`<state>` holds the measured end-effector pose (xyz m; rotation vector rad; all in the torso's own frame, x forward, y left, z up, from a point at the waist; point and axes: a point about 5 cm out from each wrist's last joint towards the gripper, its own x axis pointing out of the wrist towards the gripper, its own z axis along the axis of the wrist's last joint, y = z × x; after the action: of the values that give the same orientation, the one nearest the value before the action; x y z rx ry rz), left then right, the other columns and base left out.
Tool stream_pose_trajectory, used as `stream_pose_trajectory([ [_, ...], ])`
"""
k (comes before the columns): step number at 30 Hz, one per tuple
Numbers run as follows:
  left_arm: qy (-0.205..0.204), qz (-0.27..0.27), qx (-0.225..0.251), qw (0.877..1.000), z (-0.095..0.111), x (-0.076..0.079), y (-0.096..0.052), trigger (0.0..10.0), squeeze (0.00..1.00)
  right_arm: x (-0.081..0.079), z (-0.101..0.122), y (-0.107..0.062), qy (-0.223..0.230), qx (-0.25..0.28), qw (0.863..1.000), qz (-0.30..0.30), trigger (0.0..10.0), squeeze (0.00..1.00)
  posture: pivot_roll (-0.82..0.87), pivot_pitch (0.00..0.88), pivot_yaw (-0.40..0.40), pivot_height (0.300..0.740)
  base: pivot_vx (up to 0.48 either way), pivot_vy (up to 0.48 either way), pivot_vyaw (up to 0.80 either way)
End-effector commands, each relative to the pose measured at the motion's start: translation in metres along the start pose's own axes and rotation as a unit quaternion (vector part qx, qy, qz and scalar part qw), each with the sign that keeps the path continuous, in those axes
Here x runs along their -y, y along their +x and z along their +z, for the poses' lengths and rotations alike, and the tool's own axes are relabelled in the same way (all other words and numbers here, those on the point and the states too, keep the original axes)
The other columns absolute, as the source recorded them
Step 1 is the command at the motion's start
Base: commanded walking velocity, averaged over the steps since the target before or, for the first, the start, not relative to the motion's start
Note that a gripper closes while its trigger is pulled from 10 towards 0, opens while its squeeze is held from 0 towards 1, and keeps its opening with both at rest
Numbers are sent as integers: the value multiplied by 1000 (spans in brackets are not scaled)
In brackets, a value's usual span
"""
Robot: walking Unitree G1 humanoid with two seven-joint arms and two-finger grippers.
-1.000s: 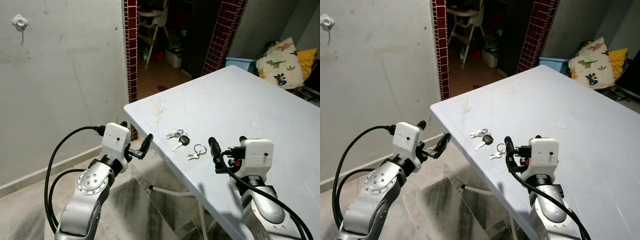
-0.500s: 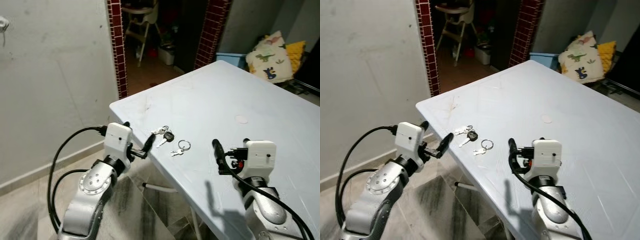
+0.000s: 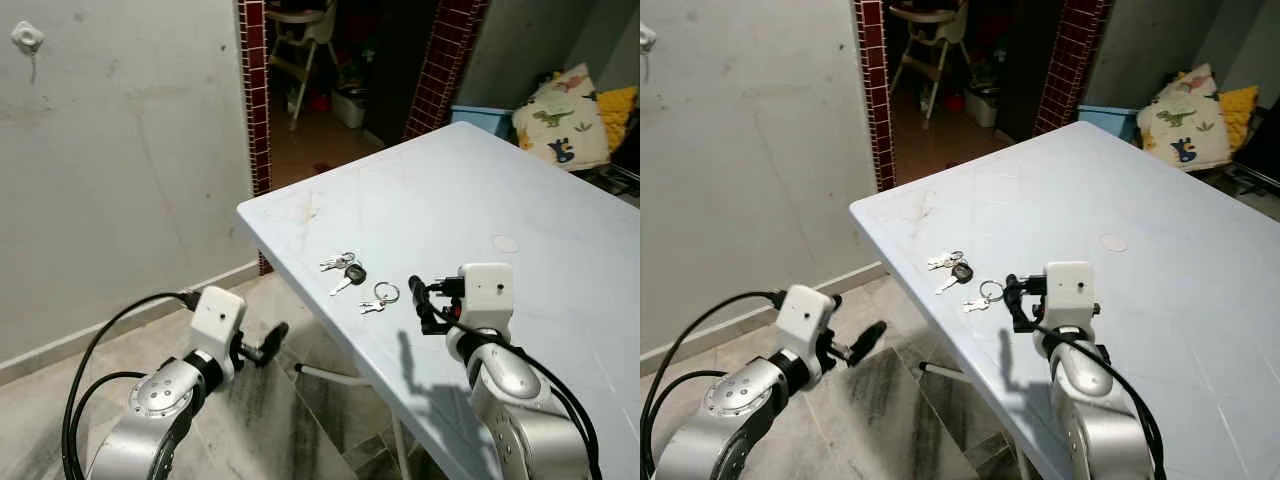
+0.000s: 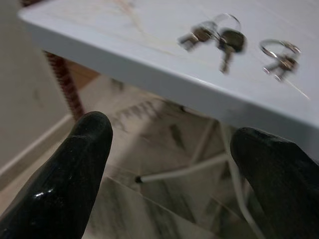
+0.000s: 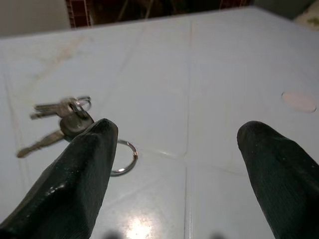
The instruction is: Hang keys on a hook
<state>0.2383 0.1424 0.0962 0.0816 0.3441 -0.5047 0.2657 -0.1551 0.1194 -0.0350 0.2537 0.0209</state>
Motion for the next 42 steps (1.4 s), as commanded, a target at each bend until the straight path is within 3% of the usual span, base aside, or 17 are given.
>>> stream_pose_trajectory([
  [1,10,-16,15,1000,8,4,-1,10000,0,5,-6,4,-6,-23,1000,-16,10000,0,127,0,-59,740,0,0,0],
  [4,12,-45,4,999,9,4,-2,10000,0,8,-19,20,16,-67,997,-28,10000,0,145,0,-66,740,0,0,0],
  [10,31,-88,9,996,20,8,5,10000,0,2,-20,47,48,-94,994,-16,10000,0,159,0,-77,740,0,0,0],
  [22,44,-121,19,992,31,16,13,10000,0,-15,-16,55,85,-104,991,-7,10000,0,160,0,-90,740,0,0,0],
  [31,53,-166,23,984,30,40,20,10000,0,-21,-23,53,86,-133,987,-3,10000,0,147,0,-98,740,0,0,0],
  [32,52,-166,24,984,30,41,20,10000,0,-21,-24,53,85,-134,987,-4,8235,0,146,0,-101,740,0,0,0],
  [33,51,-166,24,984,30,41,20,10000,0,-20,-24,52,85,-134,987,-4,8235,0,146,0,-101,740,0,0,0],
  [34,52,-167,24,984,30,41,20,10000,0,-20,-25,52,86,-136,987,-5,863,0,147,0,-103,740,0,0,0],
  [35,53,-166,23,984,30,41,19,10000,0,-20,-27,51,89,-140,986,-8,0,0,147,0,-104,740,0,0,0],
  [42,53,-160,25,985,30,39,19,10000,0,-27,-31,49,97,-154,983,-2,275,0,149,0,-109,740,0,0,0],
])
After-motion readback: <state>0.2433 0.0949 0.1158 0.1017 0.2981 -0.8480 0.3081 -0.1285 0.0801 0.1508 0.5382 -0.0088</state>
